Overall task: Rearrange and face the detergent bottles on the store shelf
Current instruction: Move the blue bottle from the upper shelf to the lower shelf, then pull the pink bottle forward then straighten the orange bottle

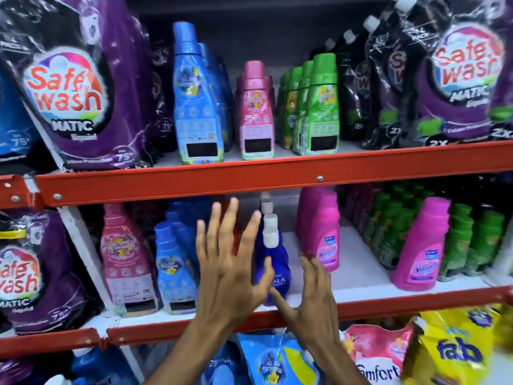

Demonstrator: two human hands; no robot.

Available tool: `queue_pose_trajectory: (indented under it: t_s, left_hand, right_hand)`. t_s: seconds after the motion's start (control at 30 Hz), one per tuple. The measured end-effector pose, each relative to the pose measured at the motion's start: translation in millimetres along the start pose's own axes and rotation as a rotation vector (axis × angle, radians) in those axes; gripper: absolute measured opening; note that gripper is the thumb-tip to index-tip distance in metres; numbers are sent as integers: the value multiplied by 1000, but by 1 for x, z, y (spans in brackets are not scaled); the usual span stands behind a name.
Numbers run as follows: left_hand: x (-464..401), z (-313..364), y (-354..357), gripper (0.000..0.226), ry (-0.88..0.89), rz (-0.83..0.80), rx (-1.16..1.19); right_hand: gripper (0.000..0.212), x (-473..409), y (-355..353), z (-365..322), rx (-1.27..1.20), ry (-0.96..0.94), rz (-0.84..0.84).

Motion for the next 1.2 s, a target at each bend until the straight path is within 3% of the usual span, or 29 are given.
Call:
queue_pose_trajectory:
  t_s: [0.2,0.43,0.77,0.97,1.2]
  left_hand:
    - [73,58,88,75,208,-347,227]
    - [118,71,151,76,220,-632,251]
    - [139,60,167,78,219,-671,230]
    - [140,59,161,75,212,-681,195]
    - [142,56,161,73,209,-704,185]
  right_hand:
    - [77,4,-54,56,133,50,146]
    - [90,-11,-108,135,230,265,264]
    - [106,-39,-137,217,109,549,253]
    - [81,-47,-145,225,91,554,313]
    - [87,-37,-120,176,17,438,275]
Point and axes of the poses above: each hand's wrist, its own x-axis away from the middle knuckle, its own y-axis out of the palm, z = x × y, the point moved 9 cm from there along -x, towards the middle knuckle, and after that the axes turned 1 degree about x, right-handed, at the moved point
